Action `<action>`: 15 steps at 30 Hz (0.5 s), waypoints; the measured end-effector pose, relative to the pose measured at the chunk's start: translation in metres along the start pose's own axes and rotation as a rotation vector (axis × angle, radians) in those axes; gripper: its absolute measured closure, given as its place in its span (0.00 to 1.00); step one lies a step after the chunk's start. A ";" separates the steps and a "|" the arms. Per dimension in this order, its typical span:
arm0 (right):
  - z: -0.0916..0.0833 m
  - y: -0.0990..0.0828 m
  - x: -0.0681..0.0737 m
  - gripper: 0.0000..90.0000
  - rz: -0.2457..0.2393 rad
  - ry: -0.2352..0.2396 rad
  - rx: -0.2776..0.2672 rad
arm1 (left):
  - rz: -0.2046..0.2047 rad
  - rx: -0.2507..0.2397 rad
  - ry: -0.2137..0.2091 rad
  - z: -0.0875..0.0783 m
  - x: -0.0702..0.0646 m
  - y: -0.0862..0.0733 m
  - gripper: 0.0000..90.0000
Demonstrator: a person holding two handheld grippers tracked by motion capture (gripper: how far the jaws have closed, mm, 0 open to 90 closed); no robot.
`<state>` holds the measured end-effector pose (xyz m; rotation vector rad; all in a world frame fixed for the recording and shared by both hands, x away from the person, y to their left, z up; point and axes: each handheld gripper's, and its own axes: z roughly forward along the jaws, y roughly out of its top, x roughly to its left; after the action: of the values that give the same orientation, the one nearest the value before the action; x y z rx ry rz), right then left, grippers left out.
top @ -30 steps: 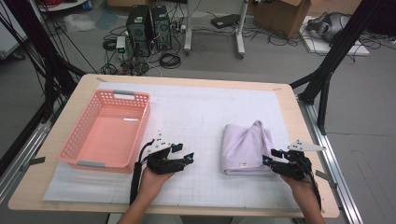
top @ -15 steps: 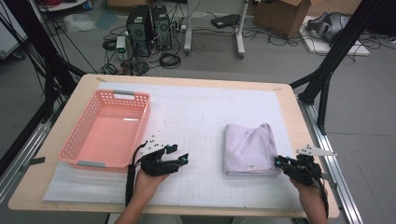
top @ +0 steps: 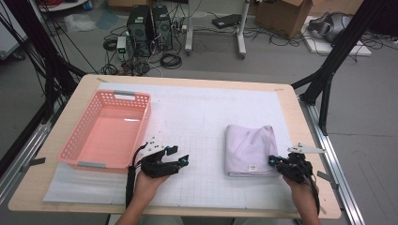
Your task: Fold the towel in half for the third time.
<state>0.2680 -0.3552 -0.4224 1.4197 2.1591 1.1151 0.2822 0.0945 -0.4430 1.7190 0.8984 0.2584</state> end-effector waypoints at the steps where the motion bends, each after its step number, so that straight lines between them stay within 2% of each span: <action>1: -0.006 0.000 -0.001 0.97 0.000 -0.008 -0.014 | -0.003 0.001 0.001 0.000 0.001 -0.001 0.43; 4: -0.023 -0.001 -0.004 0.96 0.016 -0.070 -0.015 | -0.004 -0.002 -0.001 0.001 0.000 -0.001 0.43; 6: -0.022 -0.007 -0.008 0.94 0.052 -0.073 0.035 | -0.005 -0.002 0.000 0.001 0.000 -0.001 0.43; 8: -0.016 -0.012 -0.011 0.82 0.082 -0.084 0.074 | -0.005 -0.004 0.003 0.001 0.001 0.000 0.43; 10: -0.019 -0.009 -0.011 0.74 0.084 -0.111 0.034 | -0.010 -0.014 0.006 0.000 0.002 0.000 0.43; 12: -0.025 -0.001 -0.009 0.70 0.054 -0.143 -0.025 | -0.009 -0.010 0.007 -0.001 0.002 0.000 0.43; 15: -0.022 0.012 -0.005 0.70 -0.008 -0.141 -0.064 | -0.009 -0.007 0.007 -0.001 0.002 0.000 0.43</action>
<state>0.2636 -0.3666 -0.3999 1.4158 2.0130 1.0389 0.2836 0.0965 -0.4433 1.7079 0.9091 0.2614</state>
